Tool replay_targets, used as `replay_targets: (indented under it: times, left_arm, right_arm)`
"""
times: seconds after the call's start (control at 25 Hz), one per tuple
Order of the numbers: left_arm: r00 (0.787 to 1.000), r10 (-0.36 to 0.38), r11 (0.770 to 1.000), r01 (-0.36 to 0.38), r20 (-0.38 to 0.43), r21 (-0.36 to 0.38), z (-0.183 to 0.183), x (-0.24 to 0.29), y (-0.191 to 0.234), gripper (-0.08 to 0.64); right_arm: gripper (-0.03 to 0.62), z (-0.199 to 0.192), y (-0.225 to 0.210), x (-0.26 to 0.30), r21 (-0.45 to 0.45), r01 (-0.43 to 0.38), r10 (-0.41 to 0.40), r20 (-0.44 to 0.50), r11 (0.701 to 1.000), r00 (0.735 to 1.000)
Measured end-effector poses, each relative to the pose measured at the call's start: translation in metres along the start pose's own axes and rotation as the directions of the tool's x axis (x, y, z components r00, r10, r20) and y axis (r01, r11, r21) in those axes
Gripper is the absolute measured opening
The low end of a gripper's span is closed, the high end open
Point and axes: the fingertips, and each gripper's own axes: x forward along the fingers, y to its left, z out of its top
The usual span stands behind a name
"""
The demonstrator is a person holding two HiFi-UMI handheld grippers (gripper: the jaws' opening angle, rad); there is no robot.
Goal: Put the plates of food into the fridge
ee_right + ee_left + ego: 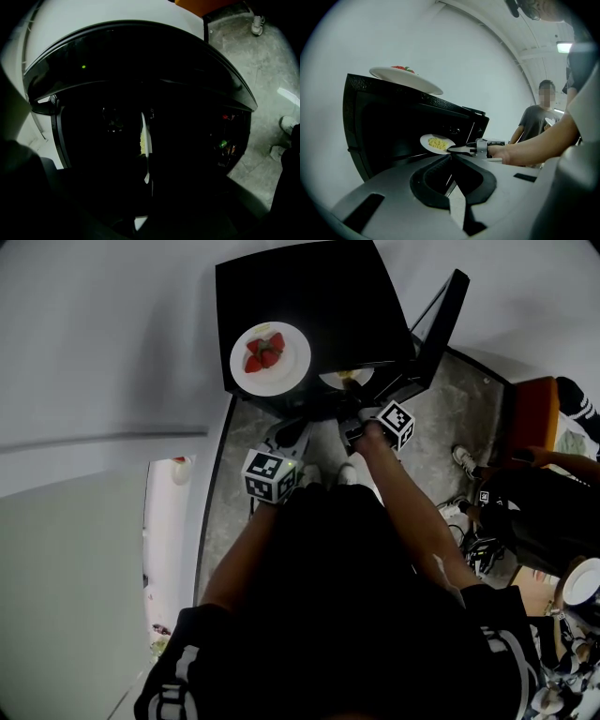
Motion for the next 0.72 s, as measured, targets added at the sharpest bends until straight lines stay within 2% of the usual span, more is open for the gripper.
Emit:
replay_targets:
  times: [0.52,0.72]
  left_arm:
    - [1.000,-0.005,1.000,0.006,-0.021,0.012,-0.0012,-0.0019,-0.0077,0.021]
    - [1.000,0.003,1.000,-0.003,-0.021,0.009,-0.0045,-0.0047,-0.0083,0.021]
  right_arm:
    - [0.035,-0.0024,0.0022,0.0103,0.003,-0.021,0.021,0.005,1.000,1.000]
    - [0.036,-0.0009,0.0039,0.0107,0.055,-0.055,0.054,0.015,0.997,0.998]
